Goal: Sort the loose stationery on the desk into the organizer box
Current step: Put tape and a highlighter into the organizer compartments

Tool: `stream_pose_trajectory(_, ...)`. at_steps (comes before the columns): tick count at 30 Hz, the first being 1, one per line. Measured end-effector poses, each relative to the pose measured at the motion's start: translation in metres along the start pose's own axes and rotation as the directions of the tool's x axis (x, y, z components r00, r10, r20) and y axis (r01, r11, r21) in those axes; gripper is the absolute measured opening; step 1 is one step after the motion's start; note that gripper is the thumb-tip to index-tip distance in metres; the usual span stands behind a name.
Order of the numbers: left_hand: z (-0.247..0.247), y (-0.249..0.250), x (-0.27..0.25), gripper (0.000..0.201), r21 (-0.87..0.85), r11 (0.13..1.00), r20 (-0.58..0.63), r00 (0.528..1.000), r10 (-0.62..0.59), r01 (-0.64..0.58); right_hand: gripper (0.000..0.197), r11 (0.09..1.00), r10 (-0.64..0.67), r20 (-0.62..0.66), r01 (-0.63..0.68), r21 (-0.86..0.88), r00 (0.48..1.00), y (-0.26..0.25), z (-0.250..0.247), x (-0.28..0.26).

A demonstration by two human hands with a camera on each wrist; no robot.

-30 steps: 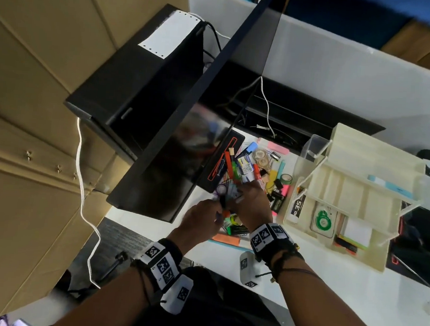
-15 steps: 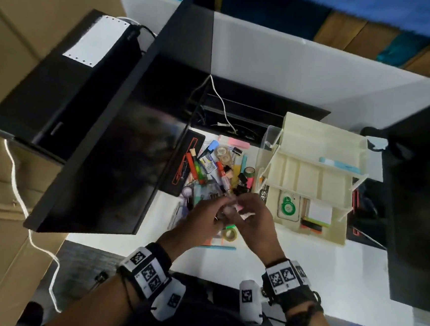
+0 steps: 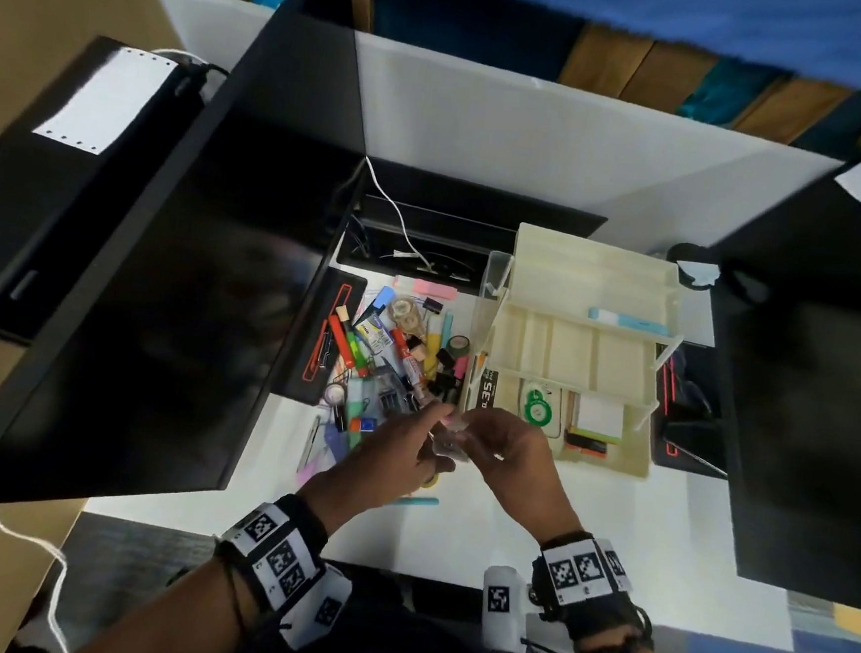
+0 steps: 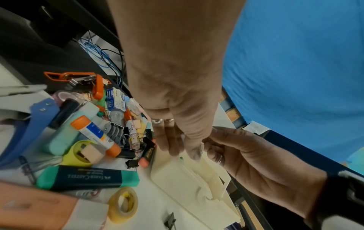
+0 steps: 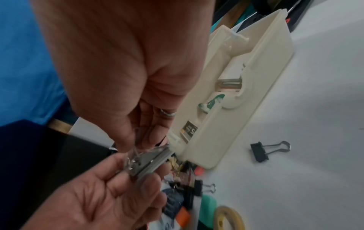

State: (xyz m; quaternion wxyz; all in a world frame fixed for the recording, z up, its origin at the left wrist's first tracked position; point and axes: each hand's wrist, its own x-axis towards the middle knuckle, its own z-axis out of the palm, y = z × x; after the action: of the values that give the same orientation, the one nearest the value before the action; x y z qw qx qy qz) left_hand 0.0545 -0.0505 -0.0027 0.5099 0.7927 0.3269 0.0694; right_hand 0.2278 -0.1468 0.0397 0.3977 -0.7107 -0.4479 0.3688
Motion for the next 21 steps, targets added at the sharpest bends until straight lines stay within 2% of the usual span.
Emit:
stream_pose_trajectory(3, -0.001, 0.002, 0.005, 0.068, 0.019, 1.0, -0.028, 1.0, 0.003, -0.003, 0.008, 0.998, 0.065, -0.129, -0.064, 0.013, 0.99, 0.001, -0.022, 0.007)
stream_pose_trajectory(5, -0.001, -0.001, 0.004, 0.067, 0.033, 0.999, -0.035, 0.999, 0.007, -0.006, 0.015, 0.991, 0.132, -0.208, -0.125, 0.045, 0.969, 0.009, -0.037, 0.011)
stream_pose_trajectory(7, 0.002, -0.004, 0.005, 0.064, 0.082, 0.996, -0.029, 0.999, 0.046, -0.043, 0.019, 0.984, 0.176, -0.246, -0.174, 0.033, 0.953, 0.017, -0.056, 0.01)
stream_pose_trajectory(9, 0.003, -0.006, 0.004, 0.061, 0.111, 0.99, -0.015, 0.996, 0.084, -0.082, 0.014, 0.979, 0.204, -0.279, -0.203, 0.031, 0.938, 0.023, -0.076, 0.007)
stream_pose_trajectory(11, 0.004, -0.007, 0.005, 0.062, 0.135, 0.985, 0.008, 0.994, 0.111, -0.111, 0.011, 0.969, 0.244, -0.34, -0.246, 0.037, 0.908, 0.031, -0.1, 0.003)
stream_pose_trajectory(14, 0.007, -0.008, 0.009, 0.065, 0.162, 0.98, 0.033, 0.993, 0.115, -0.119, 0.009, 0.921, 0.344, -0.428, -0.388, -0.018, 0.836, 0.05, -0.131, -0.005)
stream_pose_trajectory(17, 0.009, -0.002, 0.011, 0.063, 0.16, 0.982, 0.034, 0.995, 0.093, -0.097, 0.017, 0.851, 0.447, -0.404, -0.518, -0.081, 0.798, 0.068, -0.144, -0.007)
stream_pose_trajectory(19, 0.008, 0.002, 0.013, 0.06, 0.156, 0.985, 0.032, 0.997, 0.071, -0.076, 0.025, 0.807, 0.488, -0.36, -0.569, -0.162, 0.795, 0.077, -0.145, -0.005)
stream_pose_trajectory(21, 0.007, 0.003, 0.013, 0.058, 0.158, 0.986, 0.041, 0.998, 0.05, -0.055, 0.023, 0.779, 0.511, -0.326, -0.588, -0.215, 0.796, 0.082, -0.143, -0.003)
